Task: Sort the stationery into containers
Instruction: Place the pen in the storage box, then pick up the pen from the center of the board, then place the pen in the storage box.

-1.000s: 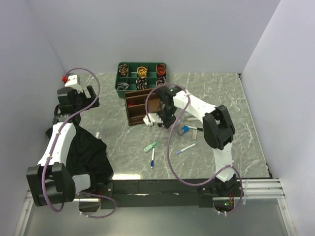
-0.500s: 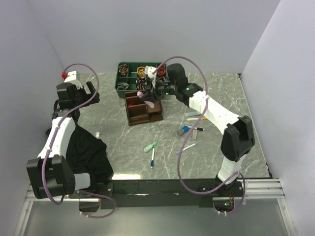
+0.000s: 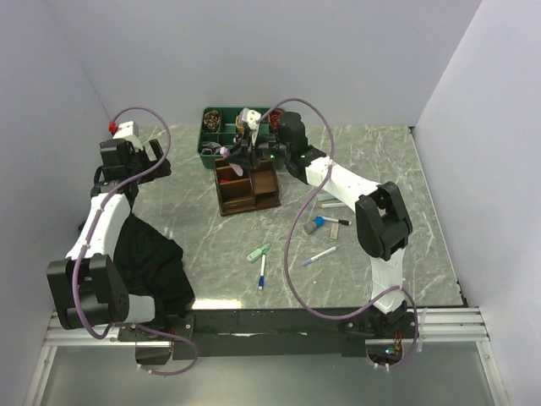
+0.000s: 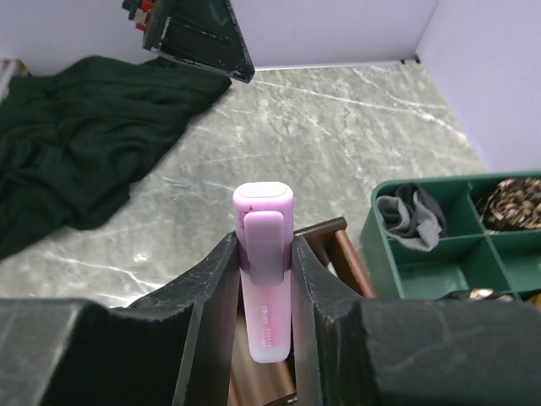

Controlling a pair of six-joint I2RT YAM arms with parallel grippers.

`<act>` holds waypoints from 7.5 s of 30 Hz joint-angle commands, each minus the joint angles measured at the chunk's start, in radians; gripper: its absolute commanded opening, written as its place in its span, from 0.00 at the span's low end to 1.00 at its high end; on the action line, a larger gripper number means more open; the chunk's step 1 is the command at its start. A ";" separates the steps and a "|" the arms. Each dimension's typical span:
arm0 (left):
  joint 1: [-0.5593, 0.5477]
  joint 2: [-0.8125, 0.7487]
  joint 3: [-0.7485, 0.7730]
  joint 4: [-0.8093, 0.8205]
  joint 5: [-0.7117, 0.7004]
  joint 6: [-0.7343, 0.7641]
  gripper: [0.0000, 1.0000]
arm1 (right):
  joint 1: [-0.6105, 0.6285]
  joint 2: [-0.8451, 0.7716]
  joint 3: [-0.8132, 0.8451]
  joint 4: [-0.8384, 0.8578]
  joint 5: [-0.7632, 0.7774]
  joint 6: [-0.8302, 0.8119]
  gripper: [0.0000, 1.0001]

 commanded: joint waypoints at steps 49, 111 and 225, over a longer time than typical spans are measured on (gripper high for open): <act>0.008 -0.076 0.015 0.101 0.050 -0.045 1.00 | -0.158 -0.259 -0.015 -1.100 0.287 -1.006 0.53; -0.926 1.346 1.452 -0.217 0.247 0.550 0.72 | -0.857 -0.509 -0.357 -0.869 0.393 0.259 0.54; -0.208 -0.060 0.053 0.194 -0.325 0.366 0.99 | 0.078 0.149 0.682 -1.030 0.456 -0.550 0.00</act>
